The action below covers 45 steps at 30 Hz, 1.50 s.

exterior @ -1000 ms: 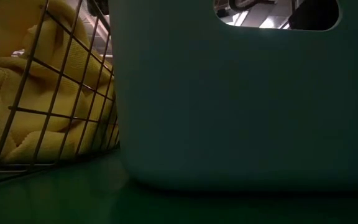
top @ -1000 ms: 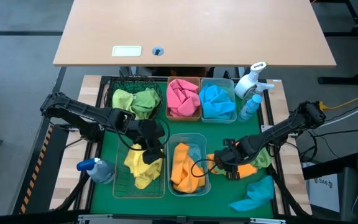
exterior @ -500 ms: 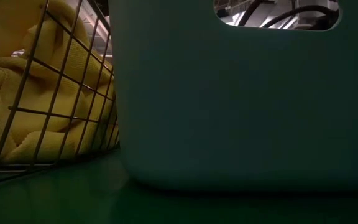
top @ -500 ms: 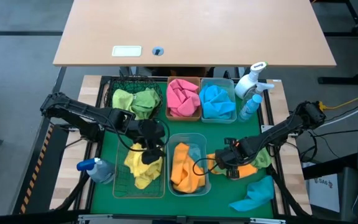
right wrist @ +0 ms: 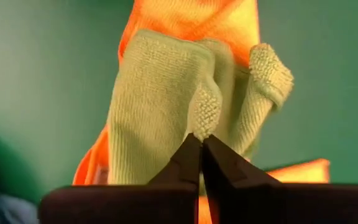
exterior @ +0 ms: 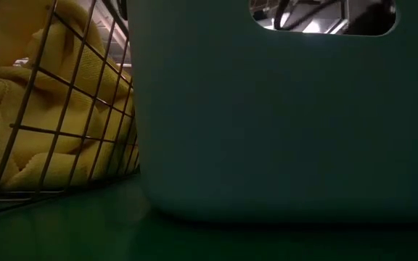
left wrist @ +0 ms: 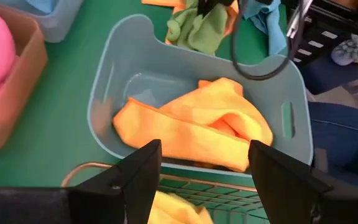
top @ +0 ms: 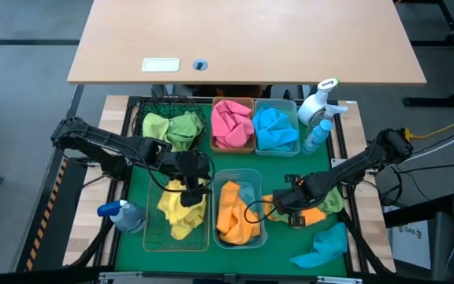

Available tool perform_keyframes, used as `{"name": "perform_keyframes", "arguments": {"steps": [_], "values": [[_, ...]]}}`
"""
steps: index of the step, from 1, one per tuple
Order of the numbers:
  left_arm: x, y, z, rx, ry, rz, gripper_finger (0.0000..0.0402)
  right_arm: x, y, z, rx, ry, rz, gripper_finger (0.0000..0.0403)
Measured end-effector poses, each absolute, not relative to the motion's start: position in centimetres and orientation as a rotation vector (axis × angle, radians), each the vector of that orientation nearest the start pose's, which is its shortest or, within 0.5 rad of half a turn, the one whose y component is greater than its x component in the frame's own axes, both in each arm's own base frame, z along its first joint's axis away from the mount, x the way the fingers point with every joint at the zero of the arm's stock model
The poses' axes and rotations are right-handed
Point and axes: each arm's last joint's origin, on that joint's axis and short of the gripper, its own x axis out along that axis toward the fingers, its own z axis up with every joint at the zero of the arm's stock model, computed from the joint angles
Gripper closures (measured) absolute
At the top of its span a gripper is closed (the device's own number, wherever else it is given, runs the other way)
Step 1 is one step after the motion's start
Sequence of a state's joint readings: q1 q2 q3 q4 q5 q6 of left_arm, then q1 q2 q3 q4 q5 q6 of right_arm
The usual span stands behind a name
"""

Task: Sort microfiber towel by color & place in baskets
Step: Put the green towel into the black basket

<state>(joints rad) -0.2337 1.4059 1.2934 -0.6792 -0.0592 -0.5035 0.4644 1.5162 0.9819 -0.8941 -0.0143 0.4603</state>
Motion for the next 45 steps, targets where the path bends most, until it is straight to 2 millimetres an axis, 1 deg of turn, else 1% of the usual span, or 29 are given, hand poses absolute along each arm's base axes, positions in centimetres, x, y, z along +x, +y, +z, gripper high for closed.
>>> {"name": "perform_keyframes", "arguments": {"steps": [4,6,12,18,21,25,29,33,38,45], "values": [[28.7,-6.6,32.7,-0.352,0.799,0.048,0.0168,23.8,11.9,22.4,-0.002,1.45,0.072,0.0393],[28.7,-6.6,32.7,-0.334,0.792,0.06,0.0168,23.9,11.9,23.9,-0.048,1.445,0.065,0.0397],[29.1,-6.4,33.2,-0.27,0.717,0.093,0.0168,24.1,11.4,29.2,-0.184,1.395,-0.036,0.0397],[29.8,-6.5,34.0,-0.185,0.601,0.084,0.0168,23.9,10.7,34.8,-0.281,1.261,-0.161,0.0399],[30.2,-6.5,34.4,-0.144,0.55,0.063,0.0168,23.8,10.4,37.0,-0.325,1.182,-0.196,0.04],[31.0,-6.7,34.6,-0.08,0.484,0.035,0.0168,23.7,10.2,39.5,-0.375,1.074,-0.213,0.04],[32.1,-6.9,34.5,0.009,0.418,0.039,0.0168,23.6,10.0,41.4,-0.411,0.991,-0.221,0.0401],[33.5,-7.0,34.1,0.109,0.358,0.083,0.0168,23.6,10.0,42.7,-0.412,0.927,-0.21,0.04],[35.1,-6.6,33.3,0.178,0.311,0.154,0.0168,24.1,10.2,43.3,-0.435,0.861,-0.172,0.0401],[37.2,-5.4,32.1,0.164,0.268,0.197,0.0168,25.0,10.7,44.0,-0.453,0.755,-0.139,0.04]]}}
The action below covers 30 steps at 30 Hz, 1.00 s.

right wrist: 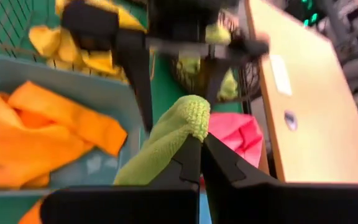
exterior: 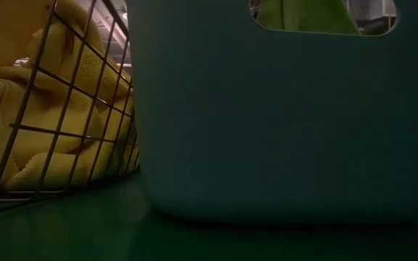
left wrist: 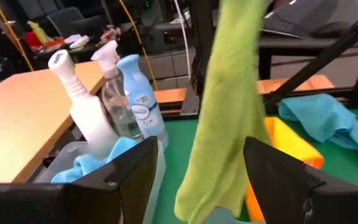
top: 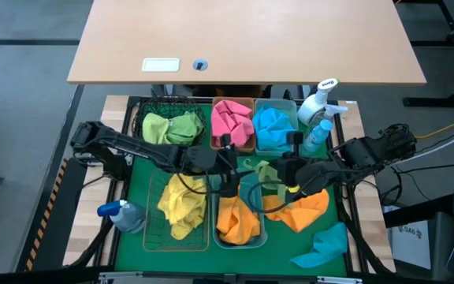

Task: Sort microfiber towel by color & place in baskets
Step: Put the green towel into the black basket

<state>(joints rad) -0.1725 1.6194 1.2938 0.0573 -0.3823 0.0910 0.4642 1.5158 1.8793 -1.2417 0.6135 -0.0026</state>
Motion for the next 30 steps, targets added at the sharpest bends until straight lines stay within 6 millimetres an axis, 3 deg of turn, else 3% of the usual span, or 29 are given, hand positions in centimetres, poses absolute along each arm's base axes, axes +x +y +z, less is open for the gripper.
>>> {"name": "perform_keyframes", "arguments": {"steps": [9,18,30], "values": [[39.3,-4.7,30.2,0.129,0.231,0.045,0.0168,26.0,10.9,45.2,-0.548,0.613,-0.188,0.04],[39.9,-3.9,30.4,0.116,0.162,0.083,0.0172,26.4,11.1,45.7,-0.587,0.557,-0.172,0.04],[39.9,-3.8,30.5,0.117,0.151,0.102,0.0298,26.4,11.1,45.7,-0.586,0.558,-0.171,0.0396]]}}
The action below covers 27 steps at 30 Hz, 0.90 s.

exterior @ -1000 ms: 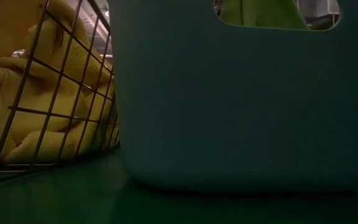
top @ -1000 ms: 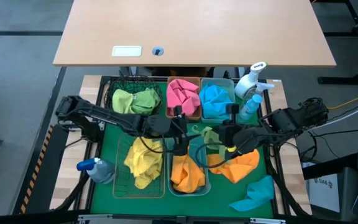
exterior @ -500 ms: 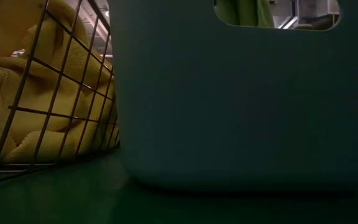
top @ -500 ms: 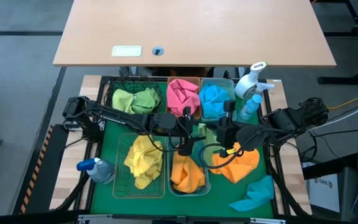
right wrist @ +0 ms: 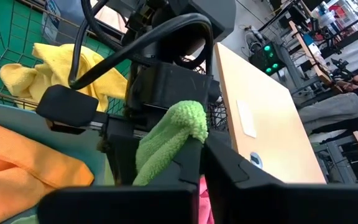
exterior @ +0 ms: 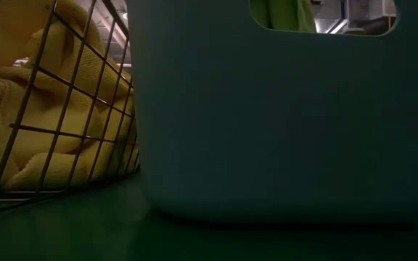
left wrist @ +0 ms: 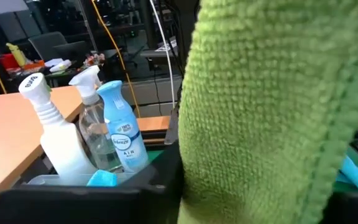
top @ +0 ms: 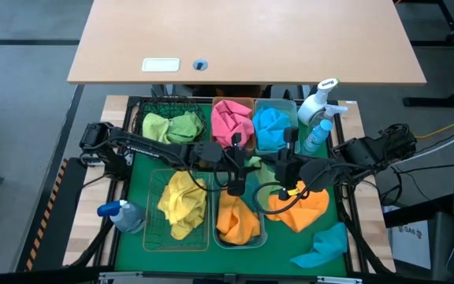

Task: Sort microfiber towel by color & place in baskets
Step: Put the green towel into the black basket

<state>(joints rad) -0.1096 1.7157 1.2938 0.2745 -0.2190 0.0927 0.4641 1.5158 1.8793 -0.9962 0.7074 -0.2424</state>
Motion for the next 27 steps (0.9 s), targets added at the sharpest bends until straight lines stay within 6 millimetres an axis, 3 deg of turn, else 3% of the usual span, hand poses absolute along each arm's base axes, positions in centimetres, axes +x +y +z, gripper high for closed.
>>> {"name": "perform_keyframes", "arguments": {"steps": [7,13,19,27], "values": [[39.7,-3.7,30.8,0.174,0.154,0.099,0.0371,26.4,11.1,45.7,-0.584,0.558,-0.172,0.0314],[37.9,-3.5,33.6,0.165,0.1,0.107,0.0392,26.3,11.0,45.7,-0.521,0.559,-0.229,0.0244],[34.6,-2.6,37.3,0.158,0.059,0.13,0.0389,25.9,10.7,45.1,-0.538,0.621,-0.236,0.0232],[27.9,0.3,42.2,0.14,0.016,0.232,0.0394,25.3,10.5,44.5,-0.538,0.691,-0.245,0.0242]]}}
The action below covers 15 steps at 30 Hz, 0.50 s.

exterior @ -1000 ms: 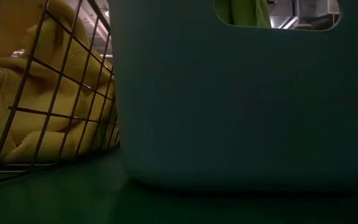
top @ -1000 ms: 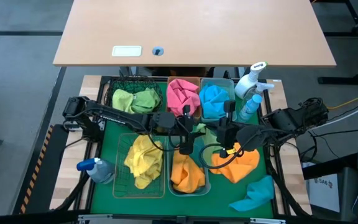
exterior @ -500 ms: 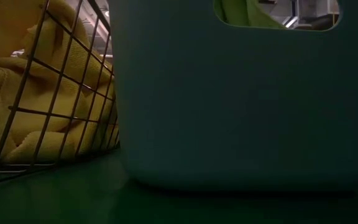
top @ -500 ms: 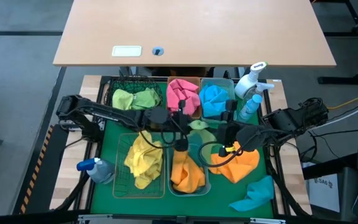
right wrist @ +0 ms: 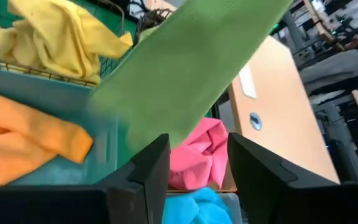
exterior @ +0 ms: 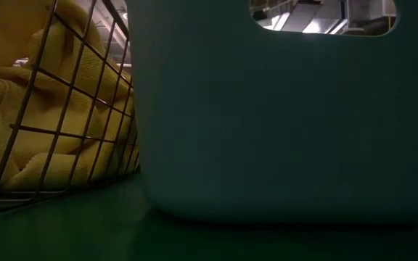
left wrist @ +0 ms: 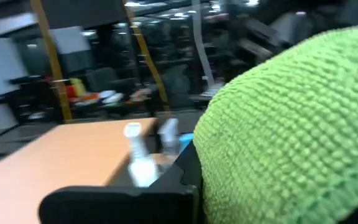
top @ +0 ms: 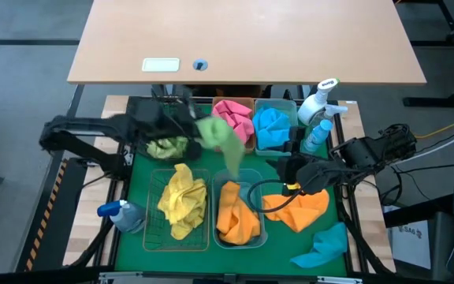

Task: Sort microfiber towel by color & place in baskets
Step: Put the green towel into the black basket

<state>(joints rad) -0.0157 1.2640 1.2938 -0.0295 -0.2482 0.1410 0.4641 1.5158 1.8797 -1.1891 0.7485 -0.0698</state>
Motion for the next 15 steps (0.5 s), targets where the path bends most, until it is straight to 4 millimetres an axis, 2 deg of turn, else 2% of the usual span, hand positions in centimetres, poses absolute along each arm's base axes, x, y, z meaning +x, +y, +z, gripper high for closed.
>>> {"name": "perform_keyframes", "arguments": {"steps": [7,10,15], "values": [[21.2,2.8,45.3,0.132,-0.019,0.442,0.0392,24.9,10.5,44.0,-0.521,0.761,-0.163,0.0242],[18.5,3.5,45.8,0.127,-0.003,0.538,0.0392,24.9,10.6,43.9,-0.5,0.778,-0.104,0.0242],[14.5,4.2,45.5,0.082,0.079,0.673,0.0391,24.9,10.9,43.8,-0.469,0.793,-0.03,0.0242]]}}
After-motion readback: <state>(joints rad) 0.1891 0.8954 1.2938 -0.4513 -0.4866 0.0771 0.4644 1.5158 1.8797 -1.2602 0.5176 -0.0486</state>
